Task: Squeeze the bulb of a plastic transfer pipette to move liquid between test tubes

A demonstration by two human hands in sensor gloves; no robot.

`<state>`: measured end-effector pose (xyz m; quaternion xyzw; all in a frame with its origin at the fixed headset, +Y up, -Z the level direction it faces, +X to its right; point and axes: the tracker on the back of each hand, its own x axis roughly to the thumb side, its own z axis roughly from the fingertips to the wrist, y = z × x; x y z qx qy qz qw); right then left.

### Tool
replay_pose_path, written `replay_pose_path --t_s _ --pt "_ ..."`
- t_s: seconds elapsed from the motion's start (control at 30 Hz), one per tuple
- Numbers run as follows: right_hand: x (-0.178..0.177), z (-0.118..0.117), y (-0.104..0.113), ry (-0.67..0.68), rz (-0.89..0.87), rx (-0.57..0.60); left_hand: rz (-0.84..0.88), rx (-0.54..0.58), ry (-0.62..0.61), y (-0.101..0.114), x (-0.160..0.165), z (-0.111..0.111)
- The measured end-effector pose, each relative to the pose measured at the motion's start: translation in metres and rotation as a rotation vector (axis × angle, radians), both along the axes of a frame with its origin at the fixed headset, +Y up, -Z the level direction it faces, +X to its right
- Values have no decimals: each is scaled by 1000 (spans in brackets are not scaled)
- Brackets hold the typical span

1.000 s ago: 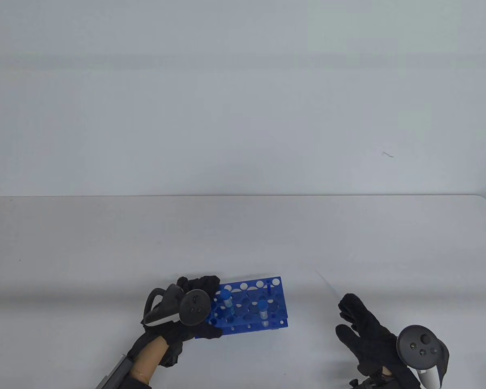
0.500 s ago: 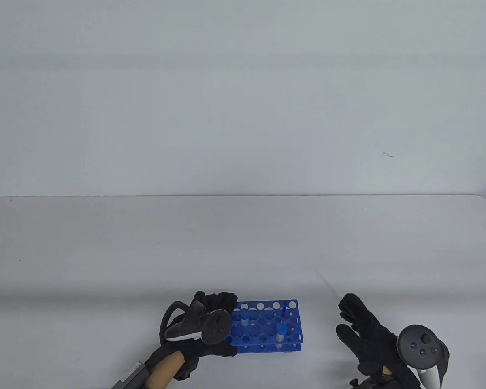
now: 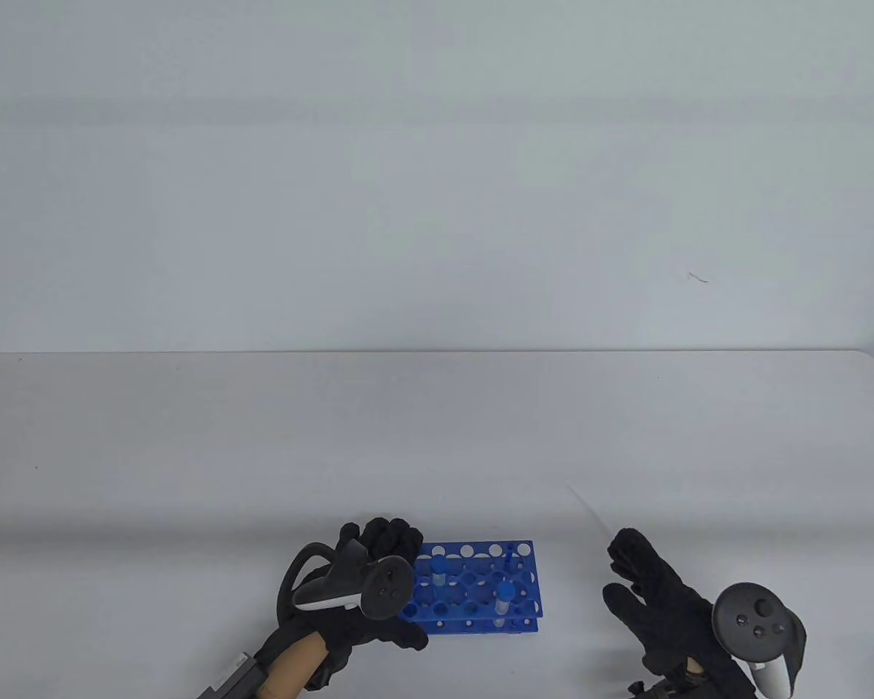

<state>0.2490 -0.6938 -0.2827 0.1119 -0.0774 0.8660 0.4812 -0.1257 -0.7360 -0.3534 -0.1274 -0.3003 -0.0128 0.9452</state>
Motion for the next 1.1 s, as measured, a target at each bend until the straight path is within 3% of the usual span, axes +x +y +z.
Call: replay_pose_path --t_s 0.2,0.53,0.77,0.87,0.9,1.0,1.1 --pt "-1 0 0 9 4 6 300 213 178 26 1 8" --pt "-1 1 0 8 0 14 374 44 337 7 16 -8" --pt "-1 3 5 -3 -2 37 408 145 358 -6 21 -5" --pt "-6 9 24 -51 -6 142 410 171 355 -11 21 -3" --pt "-16 14 40 -81 17 232 414 184 359 -12 20 -2" --pt "-44 20 70 -88 137 340 423 193 364 -13 20 -1" --pt "-92 12 95 -56 286 352 430 202 366 -15 19 -1"
